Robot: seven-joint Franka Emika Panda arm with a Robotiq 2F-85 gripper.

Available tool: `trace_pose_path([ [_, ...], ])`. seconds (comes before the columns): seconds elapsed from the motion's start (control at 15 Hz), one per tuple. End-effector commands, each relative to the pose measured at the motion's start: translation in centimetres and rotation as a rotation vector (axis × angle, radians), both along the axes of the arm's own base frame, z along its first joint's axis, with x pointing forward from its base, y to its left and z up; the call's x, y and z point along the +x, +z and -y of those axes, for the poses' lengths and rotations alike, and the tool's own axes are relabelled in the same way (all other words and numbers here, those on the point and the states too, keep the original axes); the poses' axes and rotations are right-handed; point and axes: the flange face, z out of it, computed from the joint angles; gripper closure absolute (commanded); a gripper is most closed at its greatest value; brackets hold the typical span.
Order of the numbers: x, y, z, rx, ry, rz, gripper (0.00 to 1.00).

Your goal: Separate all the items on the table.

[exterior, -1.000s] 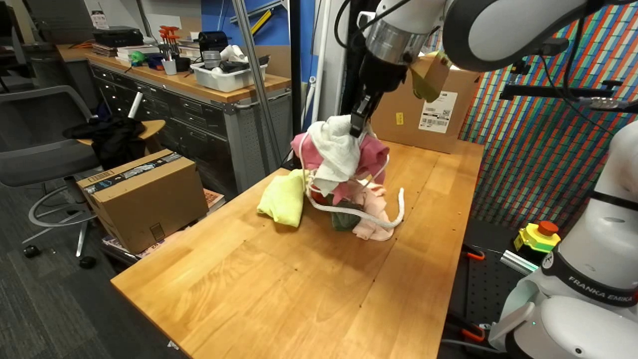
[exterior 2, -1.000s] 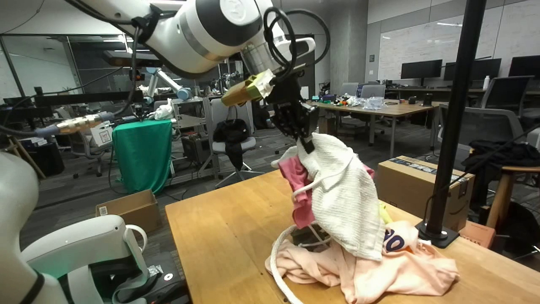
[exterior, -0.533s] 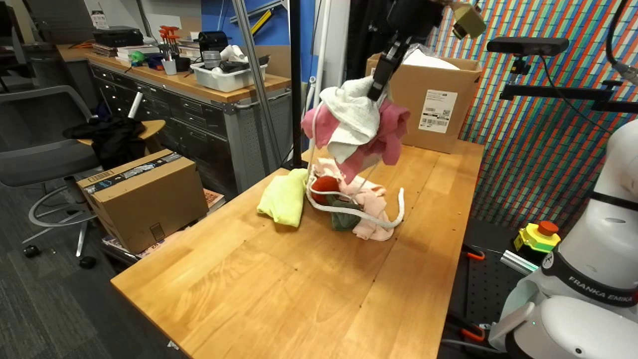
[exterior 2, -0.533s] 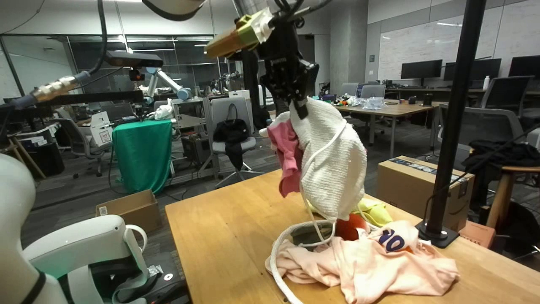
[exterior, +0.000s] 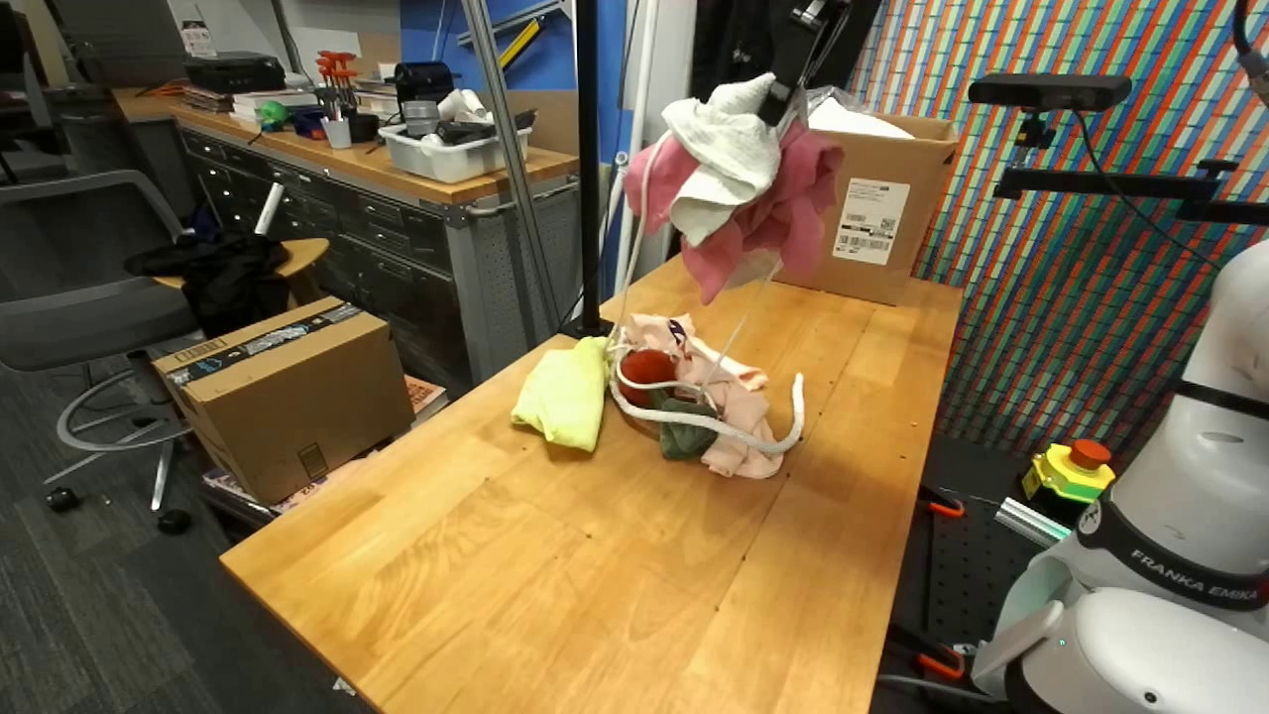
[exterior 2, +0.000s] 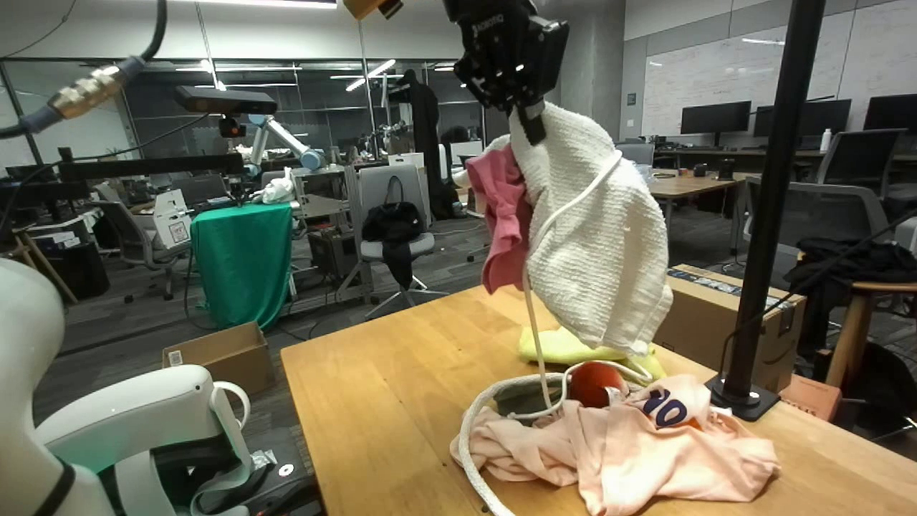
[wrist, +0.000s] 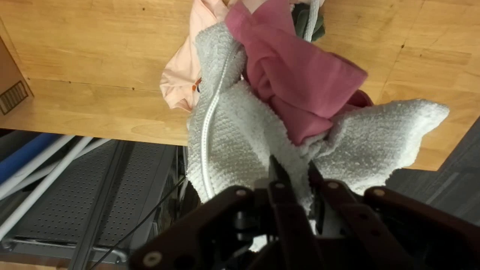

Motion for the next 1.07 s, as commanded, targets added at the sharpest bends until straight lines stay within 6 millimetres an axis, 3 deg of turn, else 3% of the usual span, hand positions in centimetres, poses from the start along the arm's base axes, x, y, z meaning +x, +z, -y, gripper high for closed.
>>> trace_pose_path([
  [0.0,-1.2,4.3,0.5,-0.009,-0.027,0.041,0.91],
  [0.07,-5.0,5.6,0.0,-0.014,-0.036,0.052,0.91],
  [0.27,-8.9,8.8,-0.6,-0.018,-0.043,0.063,0.91],
  [0.6,-18.3,15.4,-2.9,-0.037,-0.047,0.134,0.91],
  [0.8,-22.3,17.1,-4.0,-0.056,-0.043,0.16,0.91],
  [1.0,-24.7,17.5,-4.9,-0.062,-0.038,0.185,0.91],
])
